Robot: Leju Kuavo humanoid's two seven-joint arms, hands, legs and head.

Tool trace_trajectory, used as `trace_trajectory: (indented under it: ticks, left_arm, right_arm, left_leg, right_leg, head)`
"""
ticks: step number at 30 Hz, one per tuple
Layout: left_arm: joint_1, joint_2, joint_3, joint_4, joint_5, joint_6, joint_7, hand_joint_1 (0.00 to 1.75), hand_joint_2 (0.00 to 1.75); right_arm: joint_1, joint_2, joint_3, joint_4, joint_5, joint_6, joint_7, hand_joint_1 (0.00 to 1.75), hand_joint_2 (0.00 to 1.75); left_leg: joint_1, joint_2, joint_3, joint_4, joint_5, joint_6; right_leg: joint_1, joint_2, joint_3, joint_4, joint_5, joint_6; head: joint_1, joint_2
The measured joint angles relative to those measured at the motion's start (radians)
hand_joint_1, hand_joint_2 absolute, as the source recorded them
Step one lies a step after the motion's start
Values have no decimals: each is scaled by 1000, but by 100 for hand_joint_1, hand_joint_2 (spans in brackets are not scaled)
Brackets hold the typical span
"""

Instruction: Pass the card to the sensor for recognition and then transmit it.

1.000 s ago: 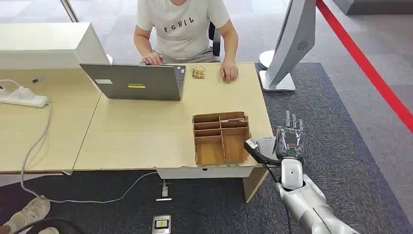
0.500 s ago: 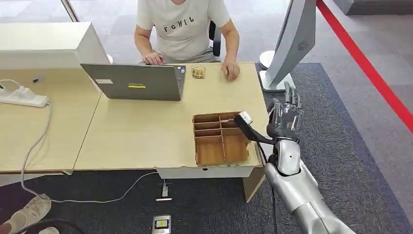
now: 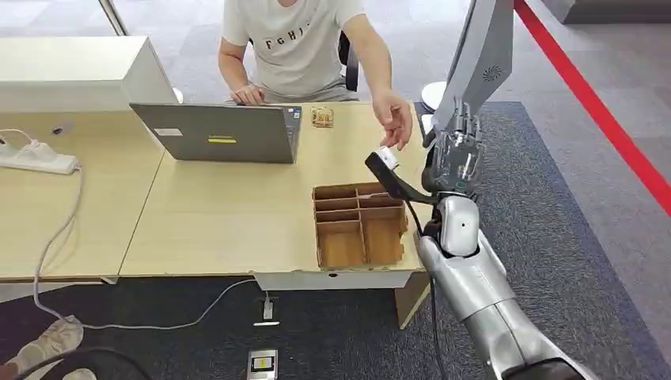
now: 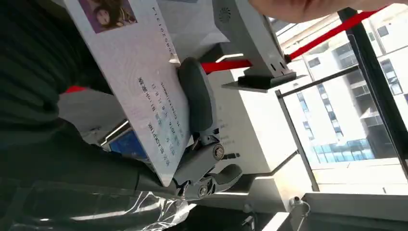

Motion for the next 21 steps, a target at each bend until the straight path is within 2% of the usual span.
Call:
trace_trajectory:
  ticks: [12,21]
  left_arm:
    - [-36,0,0,32,8,0,3,0,175]
    - [-38,0,0,45,6,0,5,0,175]
  right_arm:
    - [-82,75,21,62,-6,-19,-8,175,175]
    - [-103,98,30,111,-9,-23,-10,175,175]
  left_leg:
    - [0,0,0,0,0,0]
    - [0,0,0,0,0,0]
  right_leg:
    - [0,0,0,0,0,0]
    - [0,0,0,0,0,0]
  head:
    - [0,0]
    - [0,0]
